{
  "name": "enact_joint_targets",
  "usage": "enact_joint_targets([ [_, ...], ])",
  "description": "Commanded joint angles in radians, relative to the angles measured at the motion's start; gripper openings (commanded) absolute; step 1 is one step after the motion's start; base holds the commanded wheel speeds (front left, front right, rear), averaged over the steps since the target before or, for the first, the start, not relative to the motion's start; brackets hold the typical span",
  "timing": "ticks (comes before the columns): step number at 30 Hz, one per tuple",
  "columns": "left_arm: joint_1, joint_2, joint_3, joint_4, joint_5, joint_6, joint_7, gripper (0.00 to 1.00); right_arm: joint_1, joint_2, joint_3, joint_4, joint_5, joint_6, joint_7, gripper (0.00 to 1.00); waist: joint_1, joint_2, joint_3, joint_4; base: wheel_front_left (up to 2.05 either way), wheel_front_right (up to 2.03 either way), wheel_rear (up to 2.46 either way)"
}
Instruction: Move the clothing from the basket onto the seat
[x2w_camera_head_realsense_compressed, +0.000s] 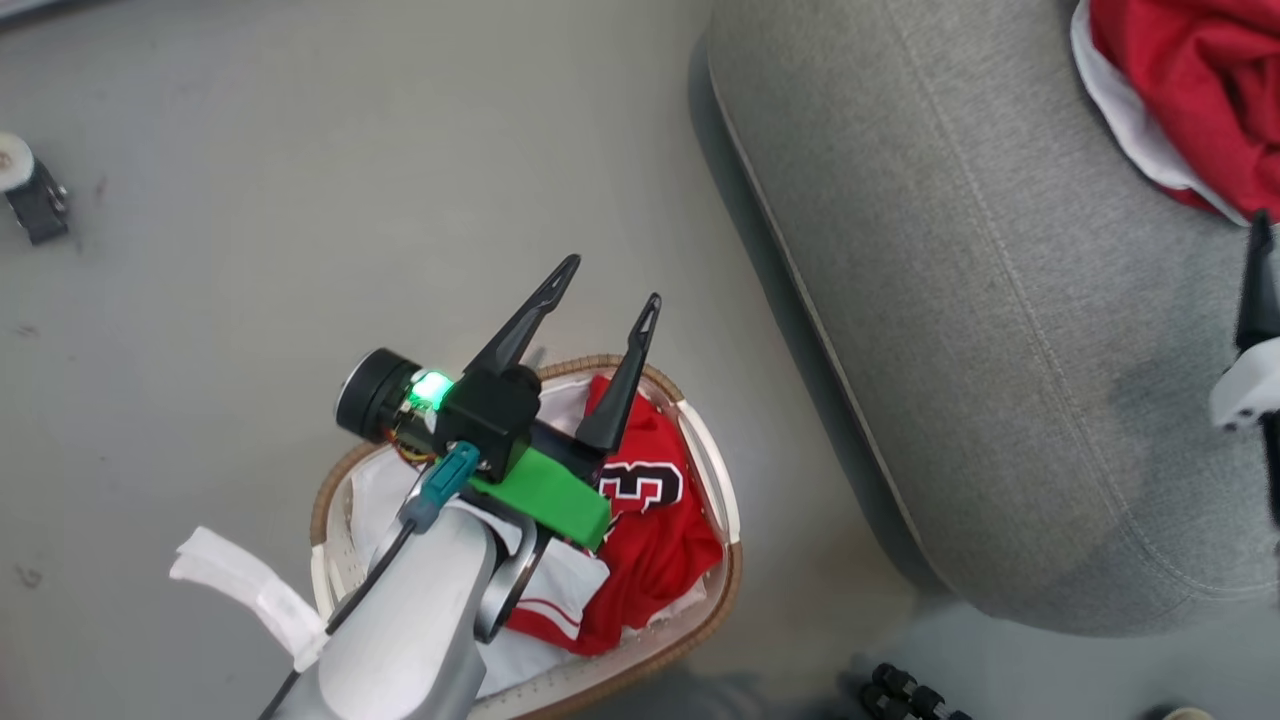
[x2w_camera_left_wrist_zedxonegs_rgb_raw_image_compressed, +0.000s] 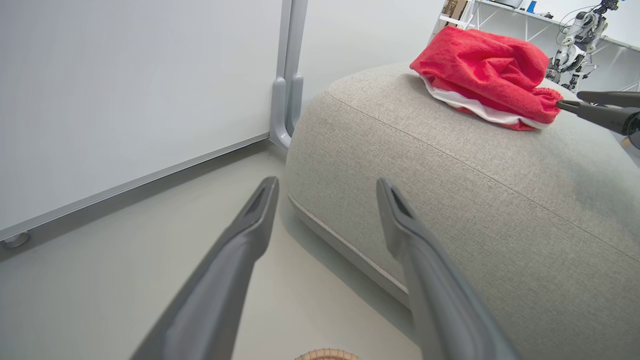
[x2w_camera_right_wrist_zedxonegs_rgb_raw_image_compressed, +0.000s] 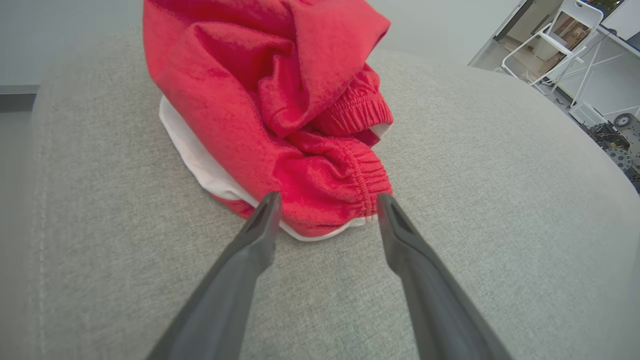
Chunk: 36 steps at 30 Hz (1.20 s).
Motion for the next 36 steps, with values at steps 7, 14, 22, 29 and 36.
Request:
enact_joint_targets([
  [7, 0.088, -0.013, 0.086, -0.001, 0.016, -0.003, 0.001, 1.00, 0.121, 0.053, 0.083, -0.150, 0.059, -0.001, 0.000, 1.00, -0.0001, -0.0001, -0.143, 0.029, 0.00, 0.00, 0.00],
  [14, 0.146, -0.027, 0.190, -0.016, 0.026, -0.002, 0.001, 1.00, 0.152, 0.115, 0.153, -0.256, 0.108, -0.001, 0.000, 1.00, -0.0001, -0.0001, -0.209, 0.108, 0.00, 0.00, 0.00],
  [22, 0.207, -0.033, 0.302, -0.009, 0.035, 0.022, 0.000, 1.00, 0.183, 0.149, 0.264, -0.287, 0.095, -0.001, 0.000, 1.00, -0.0001, -0.0001, -0.281, 0.211, 0.00, 0.00, 0.00],
  [29, 0.276, -0.034, 0.369, 0.005, 0.029, 0.047, 0.001, 1.00, 0.233, 0.164, 0.315, -0.285, 0.102, -0.001, 0.000, 1.00, -0.0001, -0.0001, -0.344, 0.273, 0.00, 0.00, 0.00],
  [36, 0.350, -0.033, 0.411, -0.002, 0.031, 0.047, 0.001, 1.00, 0.300, 0.177, 0.331, -0.276, 0.126, -0.001, 0.000, 1.00, -0.0001, -0.0001, -0.407, 0.300, 0.00, 0.00, 0.00],
])
